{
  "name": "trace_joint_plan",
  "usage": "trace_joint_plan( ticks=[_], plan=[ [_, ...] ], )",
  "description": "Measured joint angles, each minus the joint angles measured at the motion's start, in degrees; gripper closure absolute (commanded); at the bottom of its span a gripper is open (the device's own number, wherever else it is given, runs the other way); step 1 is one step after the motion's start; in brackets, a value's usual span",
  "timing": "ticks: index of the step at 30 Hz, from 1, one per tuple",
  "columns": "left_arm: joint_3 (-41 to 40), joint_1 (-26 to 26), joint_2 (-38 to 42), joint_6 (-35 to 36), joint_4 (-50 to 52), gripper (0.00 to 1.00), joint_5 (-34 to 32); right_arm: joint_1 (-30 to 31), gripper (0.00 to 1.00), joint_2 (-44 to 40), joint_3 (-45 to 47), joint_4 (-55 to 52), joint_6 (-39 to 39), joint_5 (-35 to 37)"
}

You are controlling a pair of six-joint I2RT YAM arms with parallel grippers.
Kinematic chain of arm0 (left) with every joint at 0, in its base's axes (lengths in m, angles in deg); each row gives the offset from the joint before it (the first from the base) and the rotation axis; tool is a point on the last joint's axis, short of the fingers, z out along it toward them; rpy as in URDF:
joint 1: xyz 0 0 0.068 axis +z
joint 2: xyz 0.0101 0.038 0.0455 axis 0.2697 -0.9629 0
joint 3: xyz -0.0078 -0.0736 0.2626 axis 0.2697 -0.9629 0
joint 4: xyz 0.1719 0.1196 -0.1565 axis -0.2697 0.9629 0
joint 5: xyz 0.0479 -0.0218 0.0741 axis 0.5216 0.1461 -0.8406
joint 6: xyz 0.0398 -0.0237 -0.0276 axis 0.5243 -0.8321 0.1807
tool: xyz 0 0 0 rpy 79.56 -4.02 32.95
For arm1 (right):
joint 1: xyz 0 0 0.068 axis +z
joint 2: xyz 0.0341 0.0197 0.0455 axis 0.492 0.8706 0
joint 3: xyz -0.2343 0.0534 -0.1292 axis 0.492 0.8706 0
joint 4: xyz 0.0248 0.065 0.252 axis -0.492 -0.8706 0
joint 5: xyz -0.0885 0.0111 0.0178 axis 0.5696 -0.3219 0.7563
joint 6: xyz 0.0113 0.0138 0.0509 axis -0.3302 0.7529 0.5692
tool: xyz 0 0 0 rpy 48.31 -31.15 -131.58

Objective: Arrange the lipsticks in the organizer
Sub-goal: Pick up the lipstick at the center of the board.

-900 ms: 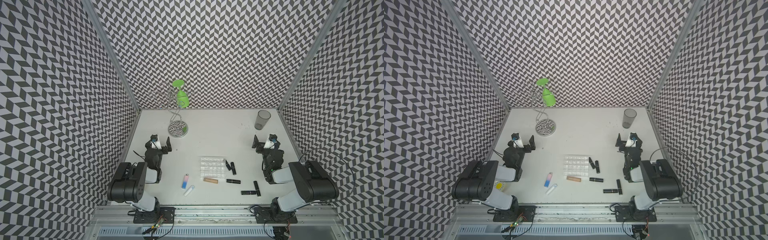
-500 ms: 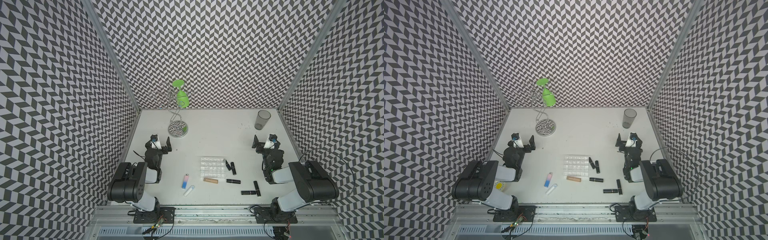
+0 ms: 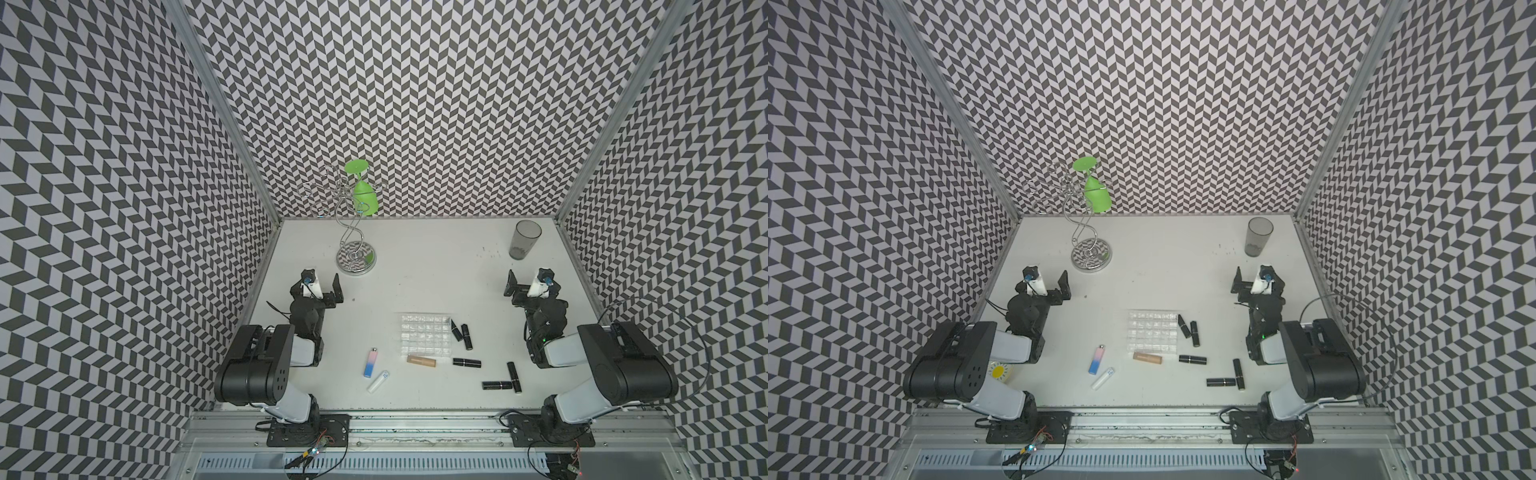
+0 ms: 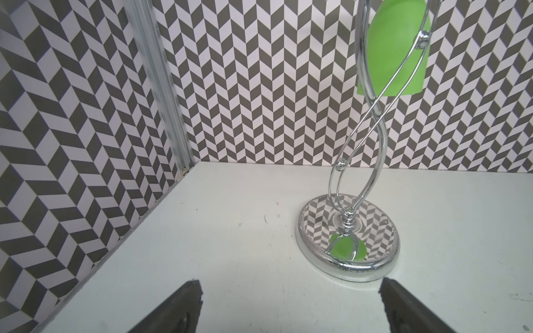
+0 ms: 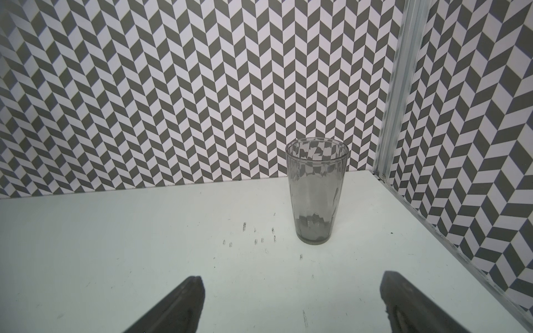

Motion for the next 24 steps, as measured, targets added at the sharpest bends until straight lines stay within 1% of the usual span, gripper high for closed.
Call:
trace_joint_plan(
  ticks=[2,3,6,9,11,13,16,17,18,21,23,24],
  plan=[
    [0.83,-1.49,3.82,0.72,4.48,0.0,-1.9,1.49,0.0,-7.06,-1.88,-9.94,-0.63,0.04],
    [1.62,-2.67,6.1,1.36,6.32,0.0,-2.89,2.34,0.0,-11.21,-4.28,-15.23,-0.81,-0.46],
    [4.31,-7.39,12.44,3.96,9.88,0.0,-6.14,3.96,0.0,-19.65,-12.22,-25.66,0.15,-3.32],
    [6.67,-11.67,17.57,4.85,14.43,0.0,-7.82,4.59,0.0,-24.24,-16.9,-32.57,3.58,-7.96],
    [7.96,-14.01,20.57,4.79,17.94,0.0,-8.22,4.63,0.0,-25.57,-17.81,-36.65,6.21,-12.33],
    [9.35,-16.06,23.76,2.84,22.38,0.0,-8.55,4.66,0.0,-25.7,-18.14,-42.01,9.55,-15.76],
    [11.08,-17.27,28.17,-3.37,29.2,0.0,-6.29,5.6,0.01,-25.31,-18.16,-50.9,14.53,-20.85],
    [11.34,-17.27,29.11,-5.16,30.53,0.0,-4.68,7.3,0.01,-25.24,-18.03,-53.7,16.09,-21.42],
    [11.28,-17.31,29.94,-7.15,31.41,0.0,-2.58,9.99,0.03,-25.18,-17.94,-56.26,17.18,-21.11],
    [8.96,-17.77,32.13,-13.4,31.89,0.0,3.45,18.12,0.18,-24.24,-17.66,-61.64,19.19,-19.89],
    [7.08,-18.75,32.83,-17.16,32.3,0.02,7.43,21.07,0.22,-22.8,-17.03,-63.6,20.24,-19.85],
    [6.45,-19.43,32.81,-18.53,32.72,0.05,9.31,21.84,0.26,-21.64,-16.48,-64.57,20.83,-19.43]
  ],
)
